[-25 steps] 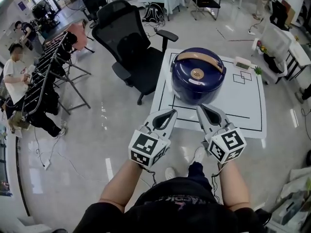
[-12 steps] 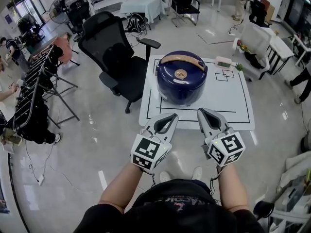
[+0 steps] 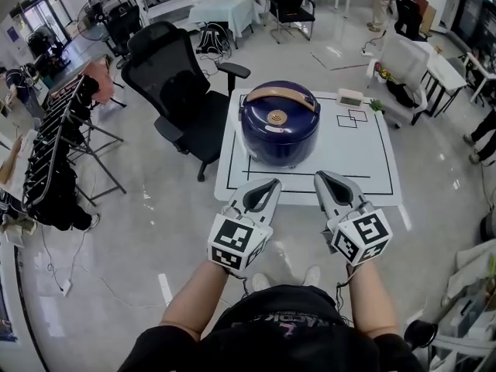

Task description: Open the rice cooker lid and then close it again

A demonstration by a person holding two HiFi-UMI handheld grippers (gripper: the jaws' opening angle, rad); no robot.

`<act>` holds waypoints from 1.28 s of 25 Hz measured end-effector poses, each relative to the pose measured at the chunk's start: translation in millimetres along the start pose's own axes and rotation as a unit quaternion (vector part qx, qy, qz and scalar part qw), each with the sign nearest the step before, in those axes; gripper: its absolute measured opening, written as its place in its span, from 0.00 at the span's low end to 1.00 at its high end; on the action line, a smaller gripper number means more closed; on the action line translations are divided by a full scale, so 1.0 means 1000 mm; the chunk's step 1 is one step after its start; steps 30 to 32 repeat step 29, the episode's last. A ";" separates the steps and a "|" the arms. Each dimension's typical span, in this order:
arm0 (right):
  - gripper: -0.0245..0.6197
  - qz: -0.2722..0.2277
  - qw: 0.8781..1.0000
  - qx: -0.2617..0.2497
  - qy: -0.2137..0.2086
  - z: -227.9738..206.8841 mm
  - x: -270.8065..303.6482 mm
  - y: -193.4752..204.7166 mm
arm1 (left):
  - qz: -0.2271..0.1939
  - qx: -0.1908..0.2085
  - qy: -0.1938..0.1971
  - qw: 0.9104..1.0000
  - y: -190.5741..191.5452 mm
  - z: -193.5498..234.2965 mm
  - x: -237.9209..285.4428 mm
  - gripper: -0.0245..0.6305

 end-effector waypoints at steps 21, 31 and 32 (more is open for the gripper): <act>0.04 -0.005 1.000 0.012 0.002 0.002 -0.007 0.005 | 0.009 0.016 0.002 1.000 0.000 -0.007 -0.002 0.04; 0.04 -0.008 1.000 0.011 0.003 0.009 -0.010 0.004 | 0.006 0.015 0.002 1.000 0.000 -0.007 -0.009 0.04; 0.04 -0.008 1.000 0.011 0.003 0.009 -0.010 0.004 | 0.006 0.015 0.002 1.000 0.000 -0.007 -0.009 0.04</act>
Point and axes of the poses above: the fingertips, and each gripper's own axes: x forward along the fingers, z to its left, y out of its underside, the point moved 2 cm from there along -x, backward along the fingers, and after that the axes turned 2 degrees about x, right-handed, at the moved point
